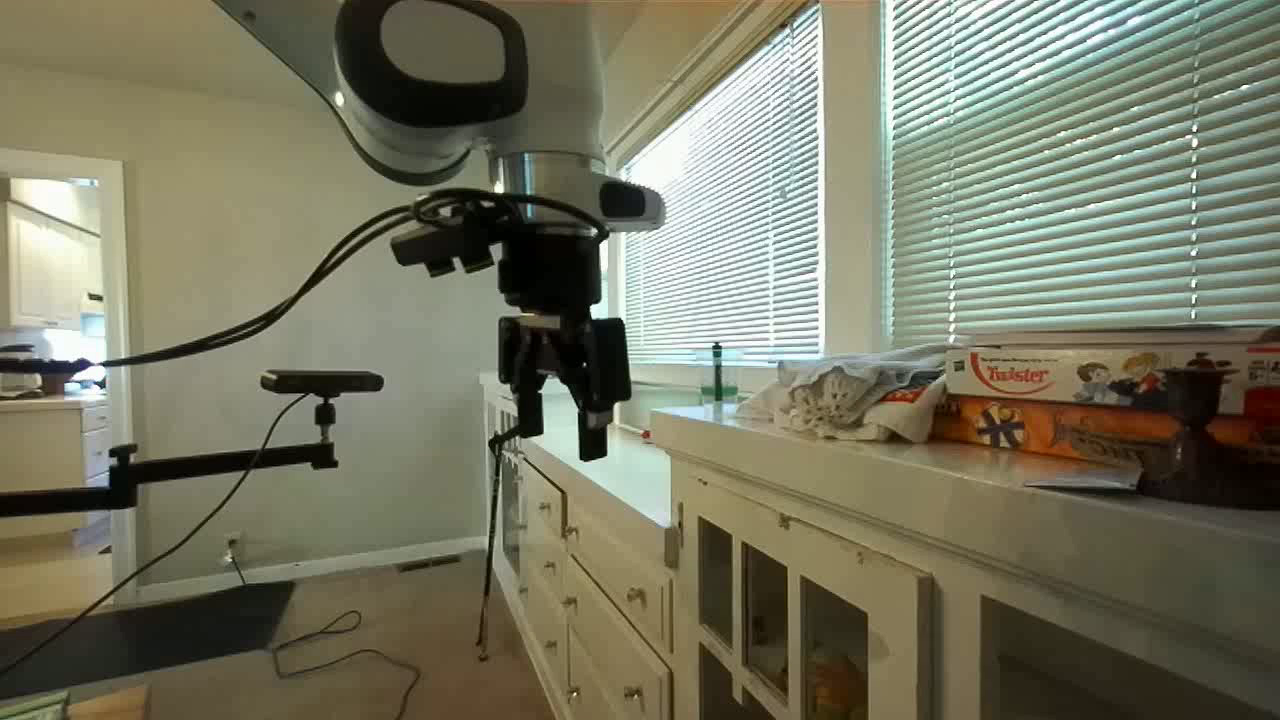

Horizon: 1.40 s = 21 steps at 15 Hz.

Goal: Pick up the white towel and place it on the open cabinet door

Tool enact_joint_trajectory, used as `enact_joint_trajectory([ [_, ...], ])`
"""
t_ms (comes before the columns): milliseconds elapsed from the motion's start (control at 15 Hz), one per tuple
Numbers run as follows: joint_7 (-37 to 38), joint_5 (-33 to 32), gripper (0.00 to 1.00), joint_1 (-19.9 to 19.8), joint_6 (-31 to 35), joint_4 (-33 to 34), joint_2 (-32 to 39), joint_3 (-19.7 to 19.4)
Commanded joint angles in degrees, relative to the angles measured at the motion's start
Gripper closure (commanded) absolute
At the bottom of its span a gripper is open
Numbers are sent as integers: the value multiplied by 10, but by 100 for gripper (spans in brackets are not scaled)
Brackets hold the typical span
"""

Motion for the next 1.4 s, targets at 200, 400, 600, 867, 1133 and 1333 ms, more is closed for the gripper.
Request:
enact_joint_trajectory([
  [200, -2, 3, 0, -6, -1, 1, 0, 6],
  [400, -2, 3, 0, -6, -1, 1, 0, 6],
  [600, -2, 3, 0, -6, -1, 1, 0, 6],
  [867, -5, 8, 0, -2, 11, 3, 1, 6],
  [1133, -5, 3, 0, 11, 69, 29, 18, 24],
  [1333, -7, 2, 0, 25, 101, 56, 39, 39],
])
